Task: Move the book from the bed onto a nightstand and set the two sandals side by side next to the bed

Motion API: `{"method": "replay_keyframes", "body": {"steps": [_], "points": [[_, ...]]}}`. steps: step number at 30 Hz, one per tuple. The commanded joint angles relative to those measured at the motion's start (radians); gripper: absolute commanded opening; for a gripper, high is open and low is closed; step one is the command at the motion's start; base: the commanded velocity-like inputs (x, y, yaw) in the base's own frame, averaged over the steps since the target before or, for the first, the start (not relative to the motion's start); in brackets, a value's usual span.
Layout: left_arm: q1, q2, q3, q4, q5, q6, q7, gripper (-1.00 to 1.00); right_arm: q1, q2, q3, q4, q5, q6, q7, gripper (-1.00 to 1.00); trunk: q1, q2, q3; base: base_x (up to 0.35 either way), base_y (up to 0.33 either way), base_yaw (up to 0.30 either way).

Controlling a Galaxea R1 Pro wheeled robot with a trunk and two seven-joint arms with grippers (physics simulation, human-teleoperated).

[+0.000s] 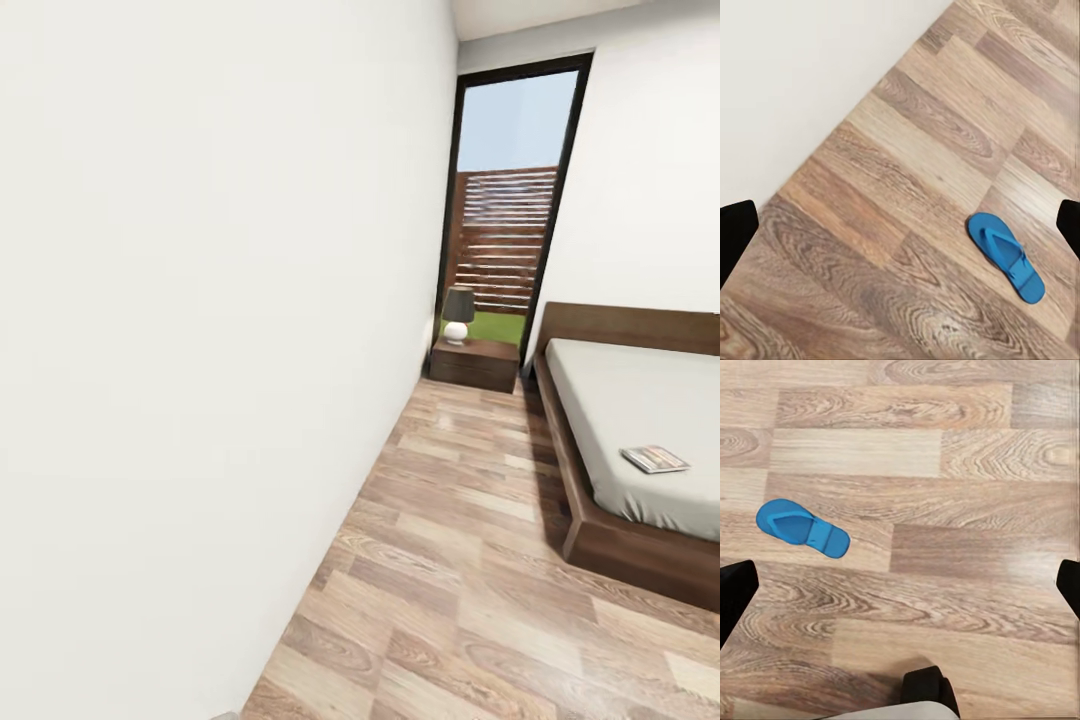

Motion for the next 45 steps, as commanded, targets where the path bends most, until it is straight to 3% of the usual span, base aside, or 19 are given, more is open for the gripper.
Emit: {"method": "replay_keyframes", "body": {"steps": [1,45], "points": [[0.0,0.0,0.002,0.001,0.01,-0.002,-0.008,1.0,0.0,-0.001,0.004,0.0,-0.01,-0.003,0.001,1.0,0.0,0.0,-0.001,0.0,0.0,-0.283],[0.0,0.0,0.001,0.001,0.01,-0.002,-0.008,1.0,0.0,-0.001,0.005,-0.003,-0.01,-0.003,0.003,1.0,0.0,0.0,-0.001,0.0,0.0,-0.283]]}}
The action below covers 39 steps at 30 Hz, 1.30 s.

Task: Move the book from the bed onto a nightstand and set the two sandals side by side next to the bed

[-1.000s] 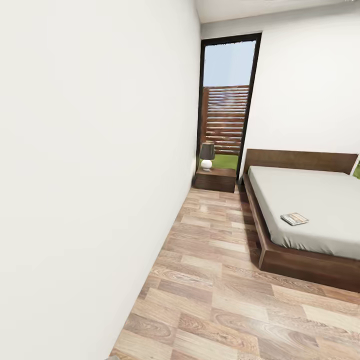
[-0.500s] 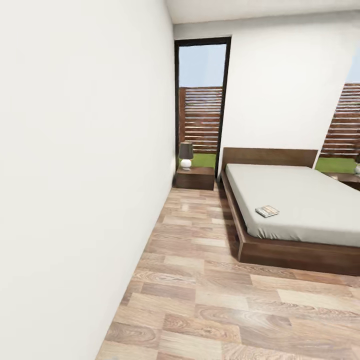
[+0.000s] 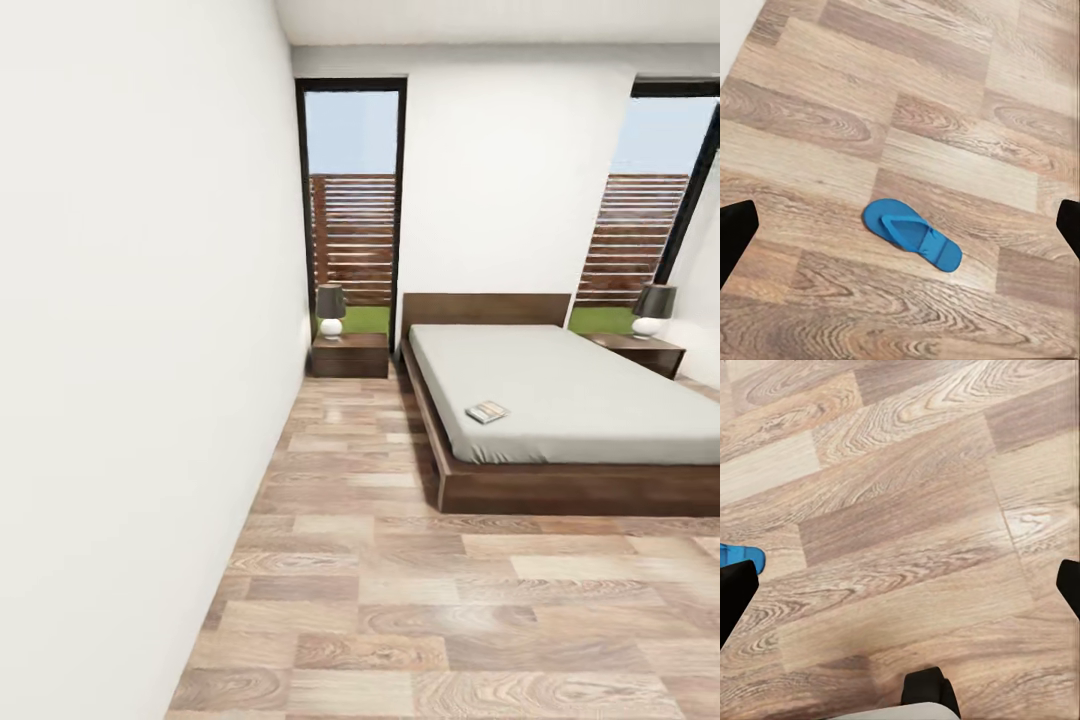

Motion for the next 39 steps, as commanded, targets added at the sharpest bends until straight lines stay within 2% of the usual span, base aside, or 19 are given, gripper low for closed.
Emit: {"method": "replay_keyframes", "body": {"steps": [1,13,21,25,39], "points": [[0.0,0.0,0.001,0.001,0.01,-0.002,-0.008,1.0,0.0,-0.001,0.005,-0.001,-0.01,-0.003,0.001,1.0,0.0,0.0,-0.001,0.0,0.0,-0.283],[0.0,0.0,0.001,0.001,0.01,-0.002,-0.008,1.0,0.0,-0.001,0.005,0.0,-0.01,-0.003,0.001,1.0,0.0,0.0,-0.001,0.0,0.0,-0.255],[0.0,0.0,0.001,0.001,0.01,-0.002,-0.008,1.0,0.0,-0.001,0.004,0.003,-0.011,-0.003,0.0,1.0,0.0,0.0,-0.001,0.0,0.0,-0.022],[0.004,-0.021,-0.018,-0.019,0.033,-0.024,0.015,1.0,0.001,-0.002,-0.003,-0.01,-0.013,-0.002,0.004,1.0,0.0,0.0,-0.001,0.0,0.0,0.0],[0.003,-0.026,-0.014,-0.071,0.026,-0.045,0.021,1.0,0.001,-0.004,-0.001,-0.036,-0.013,0.011,0.005,1.0,0.0,0.0,-0.001,0.0,0.0,0.0]]}}
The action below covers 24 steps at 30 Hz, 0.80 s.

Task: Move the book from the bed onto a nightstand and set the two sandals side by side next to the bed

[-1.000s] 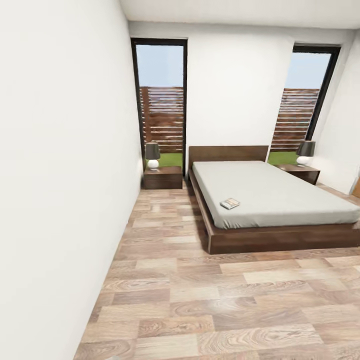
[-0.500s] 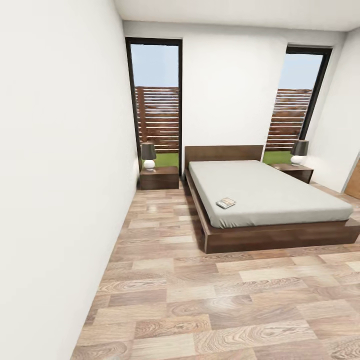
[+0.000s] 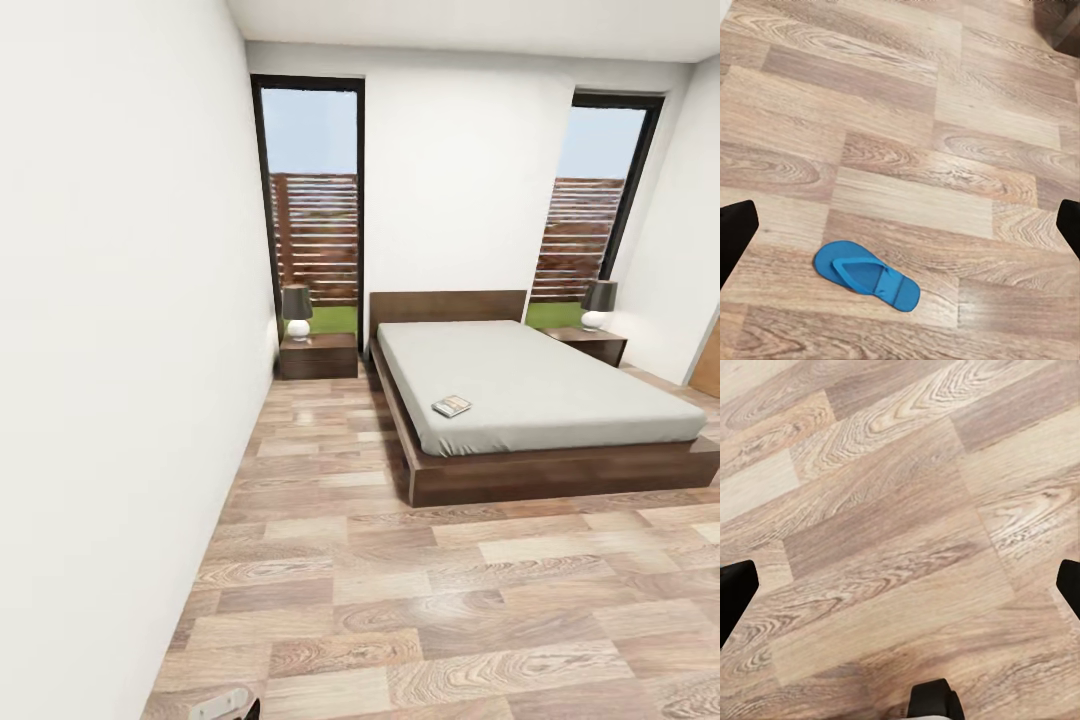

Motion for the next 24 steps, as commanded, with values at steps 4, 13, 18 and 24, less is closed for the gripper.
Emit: {"method": "replay_keyframes", "body": {"steps": [4,13,18,24], "points": [[-0.001,0.0,0.0,0.0,0.01,-0.003,-0.006,1.0,0.0,-0.004,0.0,-0.023,-0.01,0.018,-0.001,1.0,0.0,0.0,-0.001,0.0,0.0,0.0],[-0.001,0.004,0.001,-0.001,0.01,-0.003,-0.021,1.0,-0.001,-0.023,-0.038,-0.074,-0.011,0.069,0.004,1.0,0.0,0.0,-0.001,0.0,0.0,0.0],[-0.001,0.012,0.005,-0.001,0.007,-0.001,-0.236,1.0,-0.001,-0.172,-0.063,-0.808,-0.082,0.797,0.283,1.0,0.0,0.0,-0.001,0.0,0.0,0.0],[-0.001,0.029,0.006,-0.004,0.007,0.0,-0.291,1.0,-0.001,-0.234,-0.071,-0.789,-0.109,0.824,0.633,1.0,0.0,0.0,-0.001,0.0,0.0,0.0]]}}
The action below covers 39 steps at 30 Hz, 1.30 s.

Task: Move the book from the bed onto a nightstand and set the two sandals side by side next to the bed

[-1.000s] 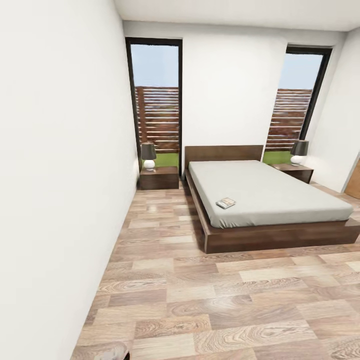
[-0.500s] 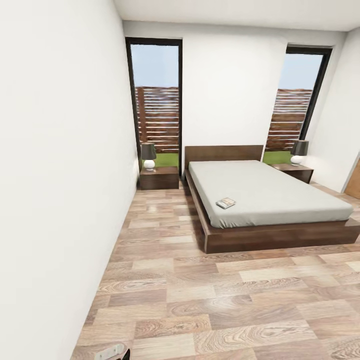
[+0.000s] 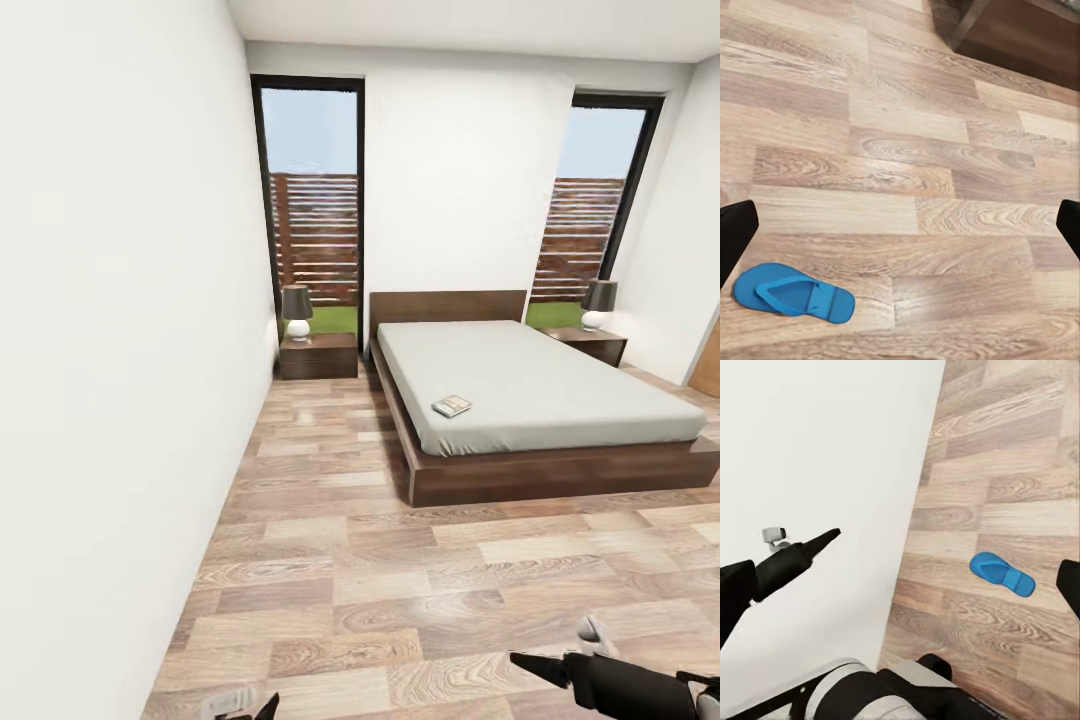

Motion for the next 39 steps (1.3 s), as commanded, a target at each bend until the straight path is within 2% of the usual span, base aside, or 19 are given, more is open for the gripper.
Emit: {"method": "replay_keyframes", "body": {"steps": [1,4,5,9,17,21,23,24,26,28,30,31,32,33,35,36,37,38,39], "points": [[-0.001,0.001,0.001,0.001,0.008,0.0,-0.008,1.0,0.0,-0.001,-0.003,0.011,0.002,0.004,-0.006,1.0,0.0,-0.001,-0.001,0.0,0.0,0.0],[-0.001,0.004,0.001,-0.001,0.009,0.0,-0.011,1.0,-0.001,-0.005,-0.034,0.078,0.021,-0.012,-0.097,1.0,0.0,-0.001,-0.001,0.0,0.0,0.0],[-0.001,0.006,0.001,-0.002,0.01,0.0,-0.013,1.0,-0.001,-0.006,-0.077,0.107,0.025,-0.026,-0.166,1.0,0.0,-0.001,-0.001,0.0,0.0,0.0],[-0.001,0.01,0.001,-0.014,0.01,0.001,-0.014,1.0,-0.001,-0.005,-0.211,0.147,0.029,-0.072,-0.248,1.0,0.0,-0.001,-0.001,0.0,0.0,0.0],[-0.001,0.009,0.0,-0.048,0.007,-0.001,-0.009,1.0,-0.001,-0.004,-0.244,0.154,0.03,-0.083,-0.26,1.0,0.0,-0.001,-0.001,0.0,0.0,0.0],[-0.002,0.021,-0.002,-0.182,-0.012,0.039,-0.01,1.0,-0.001,-0.004,-0.246,0.153,0.03,-0.082,-0.263,1.0,0.0,-0.001,-0.001,0.0,0.0,0.0],[-0.002,0.03,-0.014,-0.393,-0.136,0.258,-0.009,1.0,-0.001,-0.004,-0.245,0.153,0.03,-0.082,-0.263,1.0,0.0,-0.001,-0.001,0.0,0.0,0.0],[-0.002,0.031,-0.018,-0.492,-0.225,0.394,-0.009,1.0,-0.001,-0.004,-0.245,0.153,0.03,-0.082,-0.263,1.0,0.0,-0.001,-0.001,0.0,0.0,0.0],[-0.003,0.031,-0.021,-0.59,-0.325,0.534,-0.009,1.0,-0.001,-0.004,-0.245,0.153,0.03,-0.082,-0.262,1.0,0.0,-0.001,-0.001,0.0,0.0,0.0],[-0.017,0.027,-0.028,-0.762,-0.515,0.772,-0.013,1.0,-0.001,-0.004,-0.245,0.153,0.03,-0.079,-0.261,1.0,0.0,-0.001,-0.001,0.0,0.0,0.0],[-0.047,0.019,-0.049,-0.837,-0.631,0.89,-0.03,1.0,-0.001,-0.004,-0.244,0.153,0.03,-0.076,-0.26,1.0,0.0,-0.001,-0.001,0.0,0.0,0.0],[-0.06,0.017,-0.066,-0.851,-0.665,0.921,-0.04,1.0,-0.001,-0.004,-0.244,0.153,0.03,-0.075,-0.26,1.0,0.0,-0.001,-0.001,0.0,0.0,0.0],[-0.086,0.016,-0.118,-0.87,-0.733,0.973,-0.068,1.0,-0.001,-0.004,-0.244,0.152,0.03,-0.074,-0.26,1.0,0.0,-0.001,-0.001,0.0,0.0,0.0],[-0.099,0.015,-0.153,-0.875,-0.767,0.997,-0.086,1.0,-0.001,-0.004,-0.244,0.152,0.03,-0.074,-0.26,1.0,0.0,-0.001,-0.001,0.0,0.0,0.0],[-0.132,0.018,-0.319,-0.885,-0.916,1.09,-0.176,1.0,-0.001,-0.004,-0.244,0.151,0.03,-0.073,-0.26,1.0,0.0,-0.001,-0.001,0.0,0.0,0.0],[-0.146,0.028,-0.449,-0.87,-1.096,1.142,-0.29,1.0,-0.001,-0.004,-0.244,0.151,0.03,-0.073,-0.26,1.0,0.0,-0.001,-0.001,0.0,0.0,0.0],[-0.149,0.032,-0.487,-0.848,-1.193,1.153,-0.355,1.0,-0.001,-0.004,-0.244,0.15,0.03,-0.073,-0.26,1.0,0.0,-0.001,-0.001,0.0,0.0,0.0],[-0.151,0.034,-0.5,-0.833,-1.242,1.156,-0.389,1.0,-0.001,-0.004,-0.244,0.15,0.03,-0.073,-0.26,1.0,0.0,-0.001,-0.001,0.0,0.0,0.0],[-0.153,0.034,-0.519,-0.805,-1.342,1.16,-0.463,1.0,-0.001,-0.004,-0.244,0.15,0.03,-0.072,-0.26,1.0,0.0,-0.001,-0.001,0.0,0.0,0.0]]}}
